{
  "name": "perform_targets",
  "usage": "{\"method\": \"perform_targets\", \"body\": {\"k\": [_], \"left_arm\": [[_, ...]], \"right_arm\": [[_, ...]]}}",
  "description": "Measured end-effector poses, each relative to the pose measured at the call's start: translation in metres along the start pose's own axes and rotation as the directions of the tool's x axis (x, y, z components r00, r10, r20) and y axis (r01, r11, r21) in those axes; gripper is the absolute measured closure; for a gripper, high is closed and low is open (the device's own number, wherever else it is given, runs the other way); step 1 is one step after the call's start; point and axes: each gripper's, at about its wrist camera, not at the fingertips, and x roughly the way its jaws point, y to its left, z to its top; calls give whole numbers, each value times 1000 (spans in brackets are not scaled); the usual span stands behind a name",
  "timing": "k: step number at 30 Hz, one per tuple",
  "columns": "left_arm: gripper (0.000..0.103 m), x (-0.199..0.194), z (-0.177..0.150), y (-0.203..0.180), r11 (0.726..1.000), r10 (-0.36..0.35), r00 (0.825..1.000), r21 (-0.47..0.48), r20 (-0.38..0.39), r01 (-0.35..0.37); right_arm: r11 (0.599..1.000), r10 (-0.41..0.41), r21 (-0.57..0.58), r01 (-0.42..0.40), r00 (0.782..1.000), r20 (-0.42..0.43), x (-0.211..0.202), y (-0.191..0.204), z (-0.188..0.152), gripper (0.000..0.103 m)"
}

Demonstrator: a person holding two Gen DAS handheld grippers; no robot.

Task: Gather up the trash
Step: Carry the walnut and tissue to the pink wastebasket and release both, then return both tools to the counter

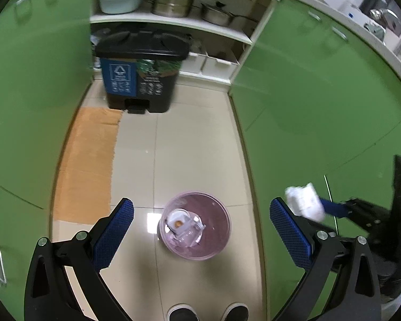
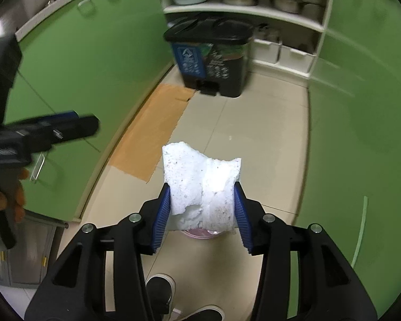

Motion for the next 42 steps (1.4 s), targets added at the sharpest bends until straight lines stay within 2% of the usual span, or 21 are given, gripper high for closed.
{"method": "perform_targets", "body": {"k": [3, 5, 7, 13, 18, 24, 30, 33, 36, 38, 39, 42], "left_arm": [[5, -2, -1, 11, 1000, 7, 1000, -22, 10, -7], [5, -2, -2, 16, 999, 9, 1000, -31, 15, -8], [5, -2, -5, 21, 999, 5, 1000, -45, 17, -4], [5, -9, -3, 18, 999, 10, 1000, -47, 20, -9], [5, -33, 9, -7, 1000, -6, 1000, -21, 10, 6], [5, -109, 37, -66, 999, -17, 1000, 44, 3, 17], [5, -216, 74, -147, 991, -33, 999, 130, 15, 30], [5, -260, 88, -191, 981, -57, 998, 186, 18, 52], [5, -290, 96, -237, 962, -98, 995, 258, 14, 91], [5, -301, 98, -267, 946, -127, 992, 303, 10, 118], [5, -305, 100, -285, 933, -149, 989, 332, 4, 139], [5, -307, 100, -332, 891, -201, 979, 411, -21, 192]], "right_arm": [[999, 25, -21, -25, 1000, -16, 22, 7, 6, 44], [999, 30, -24, -31, 999, -27, 38, 8, 10, 16], [999, 15, -28, -16, 1000, -22, 47, 9, 13, 6], [1000, -6, -16, 6, 999, -39, 47, 4, 17, 5], [1000, -18, 12, 19, 999, -29, 8, 0, 23, 5], [997, -35, 71, 35, 999, 10, -104, -5, 43, 5], [982, -81, 179, 66, 994, 74, -269, -23, 53, 5], [965, -138, 242, 105, 983, 121, -351, -37, 49, 4], [934, -225, 315, 172, 964, 140, -420, -57, 38, 3], [893, -319, 372, 253, 939, 126, -462, -76, 22, 3], [880, -338, 392, 267, 933, 125, -472, -82, 16, 3], [811, -412, 499, 307, 904, 114, -515, -115, -18, 3]]}}
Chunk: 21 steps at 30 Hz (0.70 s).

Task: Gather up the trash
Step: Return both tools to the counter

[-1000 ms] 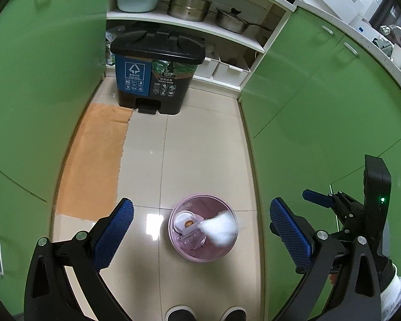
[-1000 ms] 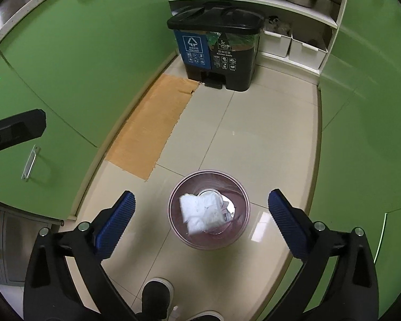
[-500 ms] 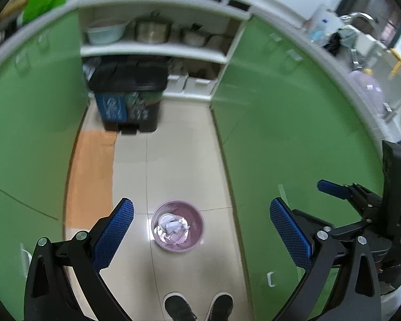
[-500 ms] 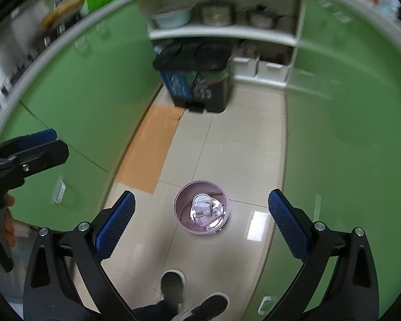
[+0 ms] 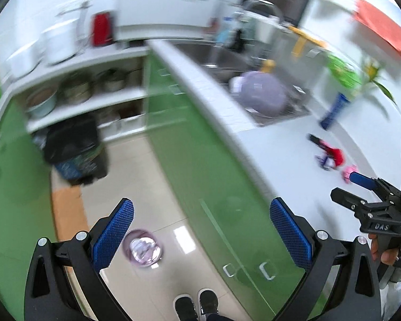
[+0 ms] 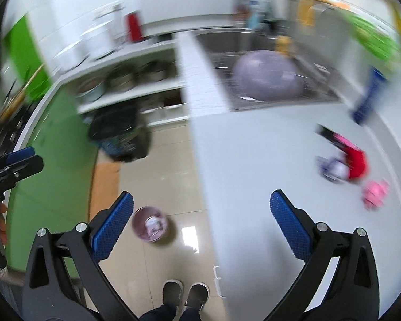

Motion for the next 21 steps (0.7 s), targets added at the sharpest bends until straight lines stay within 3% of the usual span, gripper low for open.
{"method": "perform_targets", "body": {"k": [5, 10, 15, 21], "left_arm": [[5, 19, 28, -80, 981, -111, 993, 156, -34, 115], [5, 46, 43, -156, 929, -198, 975, 298, -98, 218], [5, 72, 47, -213, 879, -232, 962, 393, -142, 270], [5, 116, 57, -264, 862, -224, 958, 423, -177, 279]], "right_arm": [[981, -140, 139, 135, 990, 26, -36, -77, -14, 3], [938, -222, 277, 207, 975, 24, -59, -146, -29, 3], [893, -307, 349, 282, 951, 17, -71, -190, -39, 3], [865, -338, 390, 317, 941, -15, -66, -238, -38, 3]]}}
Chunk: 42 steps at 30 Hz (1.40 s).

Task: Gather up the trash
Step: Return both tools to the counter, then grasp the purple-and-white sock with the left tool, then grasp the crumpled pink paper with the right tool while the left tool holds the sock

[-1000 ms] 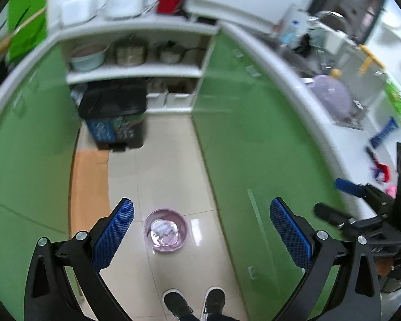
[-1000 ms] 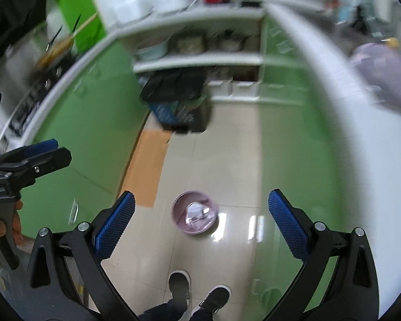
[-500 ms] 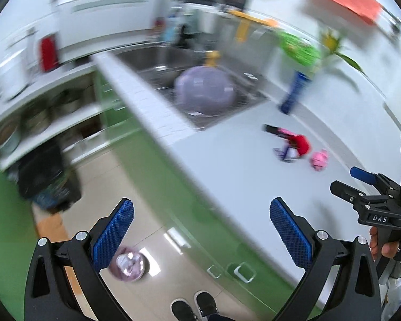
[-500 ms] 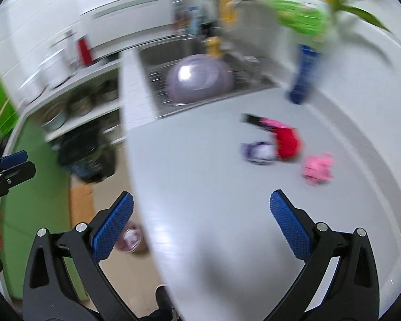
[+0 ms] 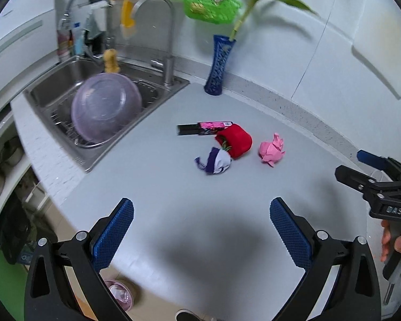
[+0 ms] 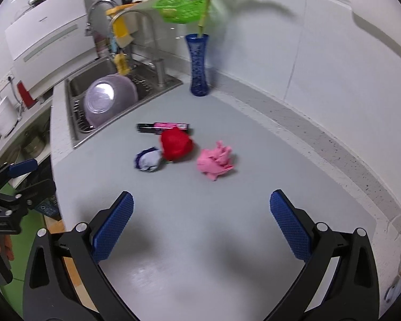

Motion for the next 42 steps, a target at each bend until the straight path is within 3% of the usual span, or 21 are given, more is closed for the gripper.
{"method": "perform_targets", "body": {"k": [8, 16, 17, 21, 25, 27, 29, 42], "left_arm": [[5, 86, 30, -25, 998, 21, 997, 61, -70, -16], [6, 140, 44, -33, 996, 34, 992, 80, -121, -24], [8, 143, 45, -32, 997, 34, 992, 80, -125, -24], [34, 162, 47, -31, 996, 48, 986, 88, -159, -34], [53, 174, 44, -29, 996, 45, 980, 86, -195, -28], [69, 176, 43, -29, 997, 28, 980, 80, -197, -12], [75, 174, 44, -29, 997, 27, 981, 81, -192, -12], [79, 118, 46, -15, 1000, 17, 990, 19, -141, -15]], "right_arm": [[1000, 2, 11, -2, 998, -69, 42, -32, 12, 3], [999, 37, 26, -34, 991, -130, 76, -53, 12, 3], [999, 40, 26, -36, 990, -133, 77, -54, 13, 3], [998, 56, 31, -52, 988, -142, 85, -60, 14, 3], [997, 77, 25, -74, 986, -149, 92, -58, 15, 3], [996, 87, 16, -85, 984, -154, 96, -55, 17, 3], [995, 95, 10, -95, 983, -156, 99, -52, 19, 3], [989, 129, -39, -140, 970, -206, 151, -32, 36, 3]]}}
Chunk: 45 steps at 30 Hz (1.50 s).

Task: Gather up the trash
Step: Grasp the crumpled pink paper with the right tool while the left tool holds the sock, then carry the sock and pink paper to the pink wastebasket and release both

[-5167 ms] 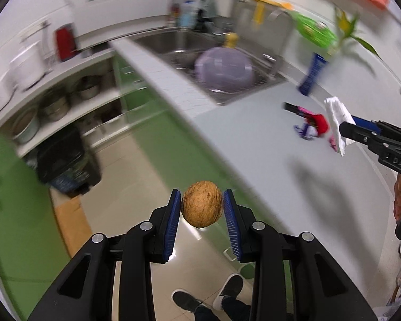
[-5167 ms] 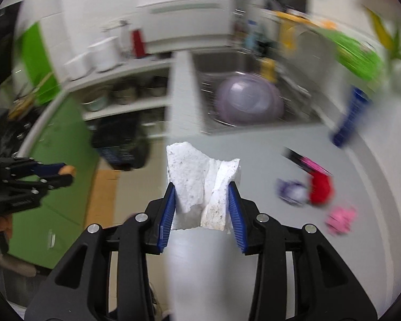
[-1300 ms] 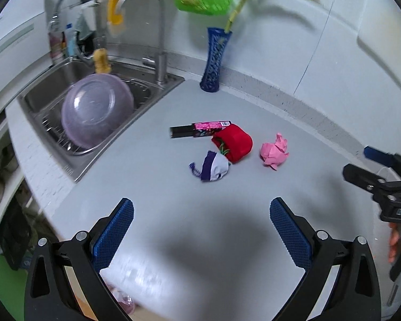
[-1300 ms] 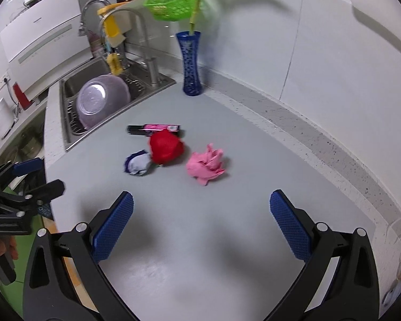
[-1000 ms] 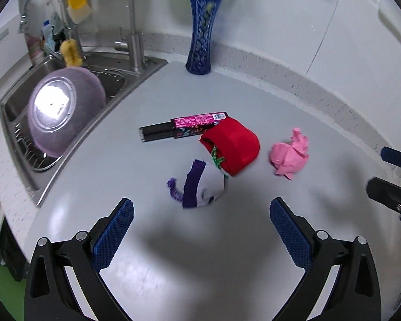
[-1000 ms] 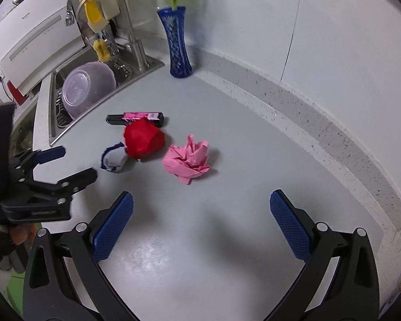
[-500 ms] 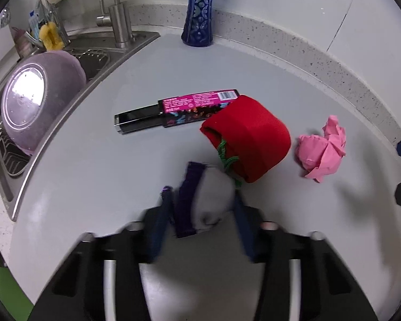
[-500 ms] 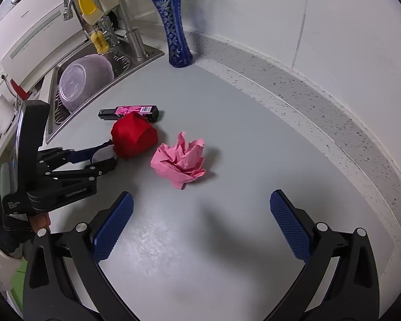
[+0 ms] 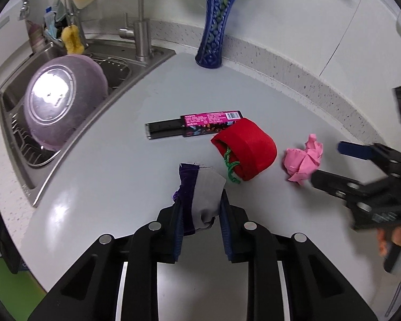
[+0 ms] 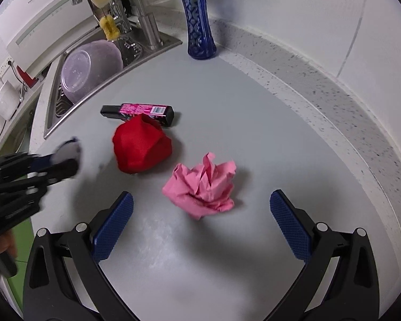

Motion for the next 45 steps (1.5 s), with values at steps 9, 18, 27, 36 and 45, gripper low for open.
{"method": "perform_targets", "body": {"k": [9, 18, 27, 36, 45], "left_arm": [[79, -30, -13, 16, 998, 6, 999, -56, 32, -4], [79, -85, -52, 43, 991, 50, 995, -128, 84, -39], [79, -177, -136, 102, 953, 175, 976, -271, 130, -135], [79, -266, -258, 169, 863, 320, 941, -443, 106, -244], [79, -277, -345, 230, 781, 349, 935, -571, 62, -254]], "right_arm": [[999, -3, -47, 0, 999, -54, 27, 6, 0, 57], [989, 10, -149, -6, 1000, 28, -30, 49, -7, 62], [925, 168, -359, -128, 982, 83, -102, 181, -38, 62], [784, 370, -544, -298, 929, 25, -141, 345, -96, 62], [668, 424, -633, -391, 899, -107, -113, 461, -153, 62]]}}
